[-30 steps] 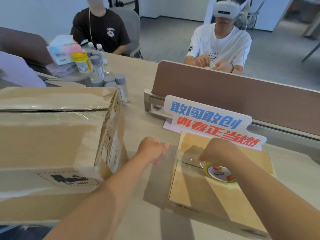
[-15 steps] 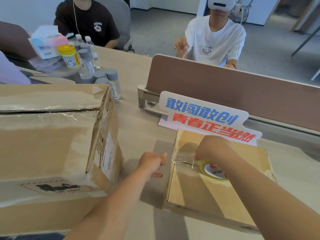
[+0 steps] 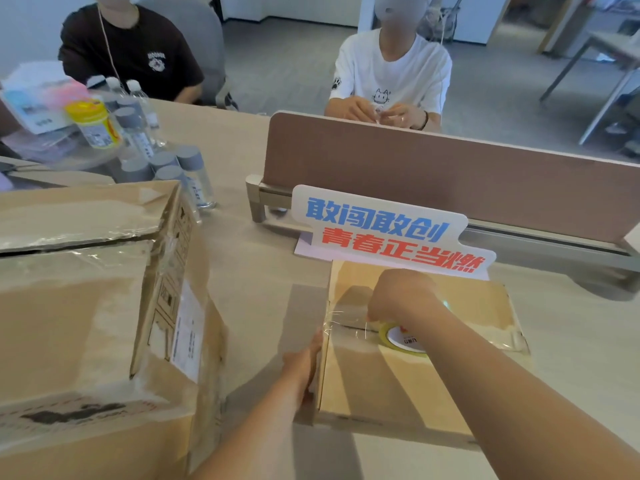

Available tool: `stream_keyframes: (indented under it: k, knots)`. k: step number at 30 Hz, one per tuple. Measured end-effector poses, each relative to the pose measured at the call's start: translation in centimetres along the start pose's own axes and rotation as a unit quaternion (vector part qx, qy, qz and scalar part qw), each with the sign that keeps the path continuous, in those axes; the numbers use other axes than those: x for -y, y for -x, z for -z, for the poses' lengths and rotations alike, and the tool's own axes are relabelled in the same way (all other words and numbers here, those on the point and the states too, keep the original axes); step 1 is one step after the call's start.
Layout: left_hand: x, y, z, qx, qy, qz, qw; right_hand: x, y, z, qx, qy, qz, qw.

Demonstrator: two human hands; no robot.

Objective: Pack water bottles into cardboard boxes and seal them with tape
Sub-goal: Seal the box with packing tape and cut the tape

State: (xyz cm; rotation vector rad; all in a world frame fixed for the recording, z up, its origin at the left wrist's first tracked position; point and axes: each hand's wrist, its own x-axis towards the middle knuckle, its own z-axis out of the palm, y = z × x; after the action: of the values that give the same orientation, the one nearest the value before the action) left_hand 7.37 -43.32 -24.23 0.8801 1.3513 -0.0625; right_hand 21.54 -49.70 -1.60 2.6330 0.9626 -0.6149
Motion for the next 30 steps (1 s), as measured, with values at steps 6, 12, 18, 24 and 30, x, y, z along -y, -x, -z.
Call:
stream_keyframes:
  k: [6, 12, 18, 24, 30]
  knots:
    - [-6.4, 9.5, 0.8, -0.211, -0.105, -0.325, 0.916, 0.2, 0.0, 0.1, 0.004, 0.013, 0.003, 1.0]
    - [-7.2, 11.2, -1.5, -0.025, -0.399, -0.501, 0.768, 0.9, 0.5, 0.4, -0.006, 0.02, 0.018, 1.0]
    - [-6.1, 11.3, -2.1, -0.075, -0.465, -0.453, 0.757, 1.2, 1.3, 0.3, -0.025, 0.014, 0.005, 1.0]
    - [-6.5, 11.3, -4.5, -0.174, -0.495, -0.408, 0.747, 0.9, 1.7, -0.2, -0.143, -0.097, -0.001, 0.985]
    - [-5.1, 9.9, -5.5, -0.175, -0.484, -0.361, 0.778, -0.7, 2.1, -1.3, -0.325, -0.469, 0.026, 0.821]
